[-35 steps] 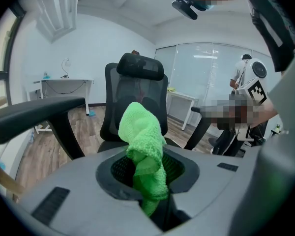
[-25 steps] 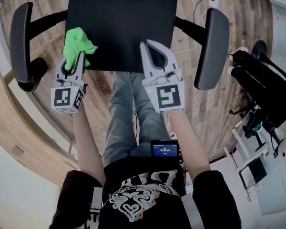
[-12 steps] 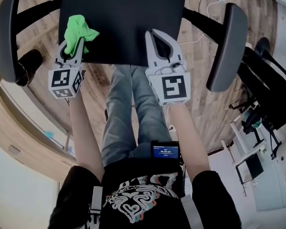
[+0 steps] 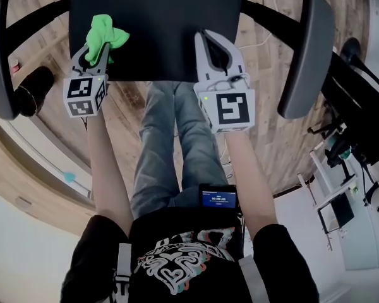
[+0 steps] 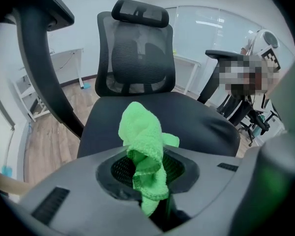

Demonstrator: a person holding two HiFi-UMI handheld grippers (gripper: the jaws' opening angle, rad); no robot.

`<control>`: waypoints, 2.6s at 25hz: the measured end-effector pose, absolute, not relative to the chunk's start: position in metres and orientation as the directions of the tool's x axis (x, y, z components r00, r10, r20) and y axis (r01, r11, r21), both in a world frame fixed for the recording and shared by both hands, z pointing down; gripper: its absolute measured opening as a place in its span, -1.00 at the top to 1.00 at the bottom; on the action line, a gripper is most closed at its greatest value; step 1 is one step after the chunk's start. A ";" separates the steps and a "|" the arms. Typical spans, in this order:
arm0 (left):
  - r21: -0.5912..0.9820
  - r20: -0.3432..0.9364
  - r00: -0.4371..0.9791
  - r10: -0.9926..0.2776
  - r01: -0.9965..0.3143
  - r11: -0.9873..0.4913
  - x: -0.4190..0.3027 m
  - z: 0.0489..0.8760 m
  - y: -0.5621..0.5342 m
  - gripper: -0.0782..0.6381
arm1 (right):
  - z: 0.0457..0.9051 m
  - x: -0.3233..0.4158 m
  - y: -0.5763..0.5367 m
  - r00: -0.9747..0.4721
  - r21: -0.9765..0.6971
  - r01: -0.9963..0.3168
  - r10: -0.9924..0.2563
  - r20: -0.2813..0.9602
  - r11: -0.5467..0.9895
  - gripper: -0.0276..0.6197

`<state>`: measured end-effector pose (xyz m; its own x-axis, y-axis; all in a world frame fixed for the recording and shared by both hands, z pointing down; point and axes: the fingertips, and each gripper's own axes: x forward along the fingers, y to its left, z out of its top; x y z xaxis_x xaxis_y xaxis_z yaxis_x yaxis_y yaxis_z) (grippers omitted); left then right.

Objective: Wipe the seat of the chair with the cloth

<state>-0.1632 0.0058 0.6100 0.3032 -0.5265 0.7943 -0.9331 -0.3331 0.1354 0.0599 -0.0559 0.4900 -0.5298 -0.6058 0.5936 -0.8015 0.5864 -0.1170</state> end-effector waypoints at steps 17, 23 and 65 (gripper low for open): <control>0.166 0.824 0.326 -0.464 -0.921 -0.352 -0.151 0.636 0.003 0.53 | 0.504 0.065 -0.051 -0.506 -0.112 -0.815 -0.603 0.617 0.568 0.91; 0.179 0.826 0.348 -0.443 -0.908 -0.380 -0.141 0.644 -0.001 0.53 | 0.514 0.068 -0.042 -0.487 -0.114 -0.828 -0.601 0.634 0.550 0.91; 0.413 0.628 0.778 -0.001 -0.334 -0.847 0.116 0.622 0.043 0.54 | 0.507 0.110 -0.051 -0.386 -0.071 -0.899 -0.707 0.592 0.431 0.91</control>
